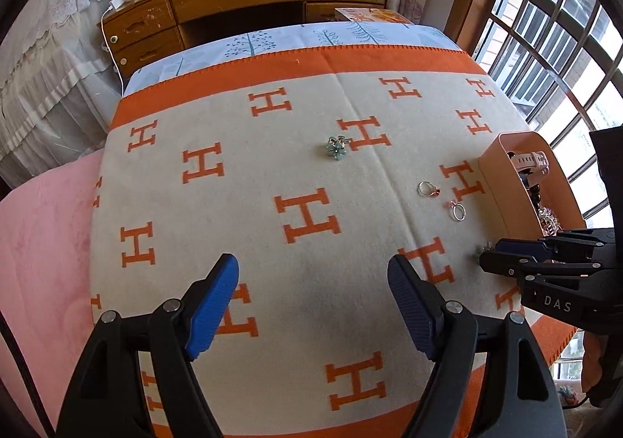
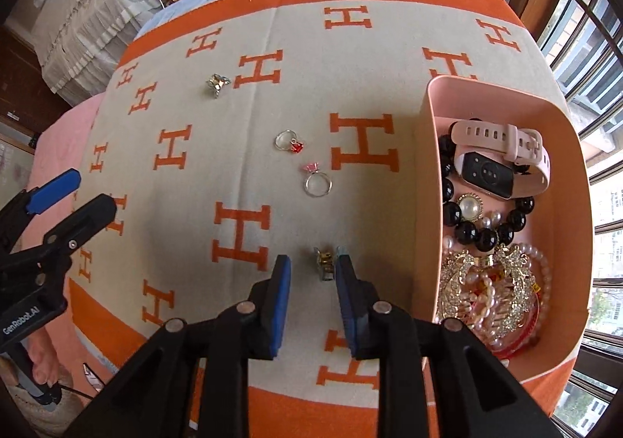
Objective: Organize jewelry
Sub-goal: 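Grasp the small gold brooch with the right tool while the left tool approaches the blue flower brooch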
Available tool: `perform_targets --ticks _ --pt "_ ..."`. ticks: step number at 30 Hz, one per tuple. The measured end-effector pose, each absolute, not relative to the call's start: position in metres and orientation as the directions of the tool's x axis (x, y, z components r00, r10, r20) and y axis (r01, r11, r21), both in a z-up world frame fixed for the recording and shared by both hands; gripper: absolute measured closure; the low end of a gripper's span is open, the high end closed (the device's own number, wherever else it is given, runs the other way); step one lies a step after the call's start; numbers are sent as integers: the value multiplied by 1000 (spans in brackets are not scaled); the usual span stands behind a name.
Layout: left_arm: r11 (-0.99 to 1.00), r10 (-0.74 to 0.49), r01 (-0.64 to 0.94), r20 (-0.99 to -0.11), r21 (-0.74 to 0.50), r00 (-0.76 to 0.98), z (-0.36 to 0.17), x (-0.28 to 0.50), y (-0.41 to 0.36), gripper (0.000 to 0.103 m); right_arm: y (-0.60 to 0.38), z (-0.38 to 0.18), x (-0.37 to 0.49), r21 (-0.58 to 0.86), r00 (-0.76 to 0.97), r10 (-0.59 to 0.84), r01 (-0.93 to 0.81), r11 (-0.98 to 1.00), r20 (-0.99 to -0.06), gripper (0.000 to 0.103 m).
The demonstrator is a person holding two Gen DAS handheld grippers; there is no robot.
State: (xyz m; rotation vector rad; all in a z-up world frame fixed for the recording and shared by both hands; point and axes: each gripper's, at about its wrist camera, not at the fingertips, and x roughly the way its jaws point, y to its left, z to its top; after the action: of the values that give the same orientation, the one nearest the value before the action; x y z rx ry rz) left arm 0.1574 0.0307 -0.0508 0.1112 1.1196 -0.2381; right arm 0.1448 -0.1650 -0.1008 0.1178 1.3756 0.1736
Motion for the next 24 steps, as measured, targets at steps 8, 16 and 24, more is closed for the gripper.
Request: perform_targets --ticks 8,16,24 --pt "969 -143 244 -898 -41 417 -57 181 39 26 -159 -112 151 101 143 107 -47 994 -984 79" --pt "966 -167 251 -896 -65 412 -67 234 19 26 -160 -107 148 79 203 92 -72 994 -975 85" --pt "952 -157 304 -906 -33 393 -83 270 -17 26 -187 -65 158 251 345 243 -21 968 -907 85"
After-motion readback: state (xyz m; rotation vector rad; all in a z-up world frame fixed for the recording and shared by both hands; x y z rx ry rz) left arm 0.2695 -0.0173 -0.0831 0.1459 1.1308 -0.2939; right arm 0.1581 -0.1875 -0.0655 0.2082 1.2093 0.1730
